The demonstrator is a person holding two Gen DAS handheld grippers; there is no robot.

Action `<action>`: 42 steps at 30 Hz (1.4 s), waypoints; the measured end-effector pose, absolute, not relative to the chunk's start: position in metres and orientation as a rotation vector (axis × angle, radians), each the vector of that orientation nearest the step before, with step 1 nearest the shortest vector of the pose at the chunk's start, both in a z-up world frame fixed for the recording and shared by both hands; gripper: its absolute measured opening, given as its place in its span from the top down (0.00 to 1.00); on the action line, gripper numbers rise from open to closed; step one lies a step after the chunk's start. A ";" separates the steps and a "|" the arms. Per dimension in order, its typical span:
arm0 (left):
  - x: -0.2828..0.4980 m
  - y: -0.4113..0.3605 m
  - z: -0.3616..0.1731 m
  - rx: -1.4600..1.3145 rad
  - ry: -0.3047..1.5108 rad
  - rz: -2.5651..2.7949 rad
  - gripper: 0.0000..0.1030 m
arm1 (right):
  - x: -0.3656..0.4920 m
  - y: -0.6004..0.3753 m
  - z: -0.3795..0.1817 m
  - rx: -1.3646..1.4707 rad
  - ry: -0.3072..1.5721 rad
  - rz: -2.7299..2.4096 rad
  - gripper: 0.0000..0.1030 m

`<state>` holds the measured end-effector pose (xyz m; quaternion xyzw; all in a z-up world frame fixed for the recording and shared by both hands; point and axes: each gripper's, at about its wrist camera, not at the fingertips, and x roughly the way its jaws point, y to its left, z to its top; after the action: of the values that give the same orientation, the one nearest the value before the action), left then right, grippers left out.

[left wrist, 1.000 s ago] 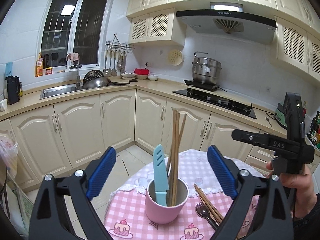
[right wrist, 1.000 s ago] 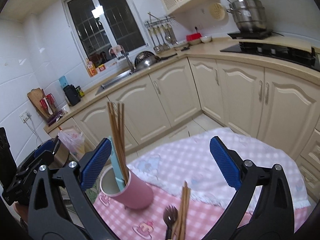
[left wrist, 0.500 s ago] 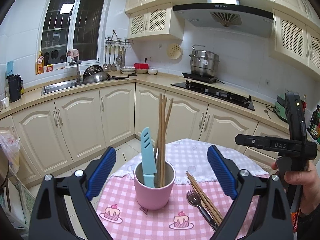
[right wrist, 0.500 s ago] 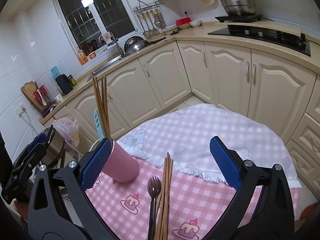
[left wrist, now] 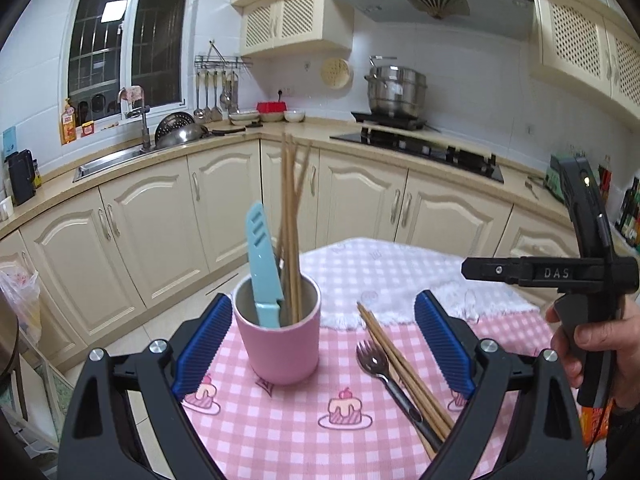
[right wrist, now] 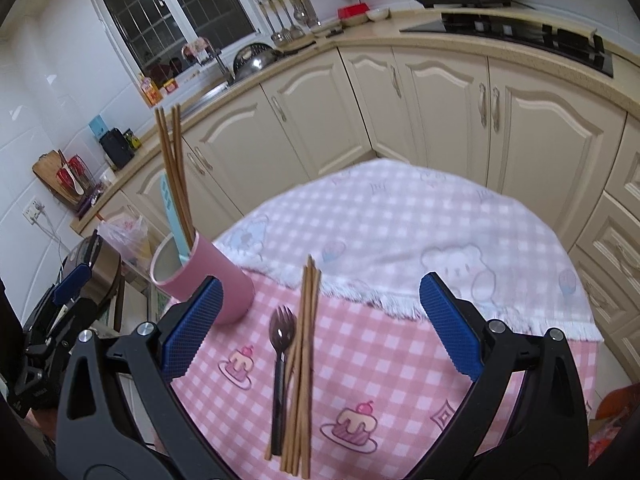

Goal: Organize utensils
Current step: 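Move both open tools back down to the spoon-fork and chopsticks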

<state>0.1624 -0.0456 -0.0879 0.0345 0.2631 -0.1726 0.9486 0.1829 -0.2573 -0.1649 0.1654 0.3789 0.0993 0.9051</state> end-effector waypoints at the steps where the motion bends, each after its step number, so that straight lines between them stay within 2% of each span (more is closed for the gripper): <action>1: 0.162 -0.047 -0.091 0.071 0.544 -0.354 0.12 | 0.183 -0.258 -0.168 0.339 0.791 0.204 0.06; 20: 0.164 -0.055 -0.131 0.058 0.669 -0.341 0.12 | 0.189 -0.218 -0.243 0.120 1.051 0.254 0.07; 22: 0.166 -0.055 -0.136 0.053 0.686 -0.334 0.12 | 0.191 -0.211 -0.250 0.084 1.070 0.259 0.15; 29: 0.169 -0.055 -0.149 0.045 0.727 -0.324 0.12 | 0.194 -0.202 -0.265 0.022 1.097 0.258 0.20; 34: 0.171 -0.060 -0.158 0.049 0.753 -0.331 0.12 | 0.194 -0.206 -0.265 0.030 1.092 0.243 0.32; 42: 0.174 -0.078 -0.174 0.078 0.797 -0.345 0.12 | 0.194 -0.209 -0.265 0.011 1.094 0.244 0.36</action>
<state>0.1740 -0.0782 -0.1742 0.0379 0.3860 -0.1673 0.9064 0.1943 -0.2090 -0.2650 0.0054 0.5187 0.1158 0.8470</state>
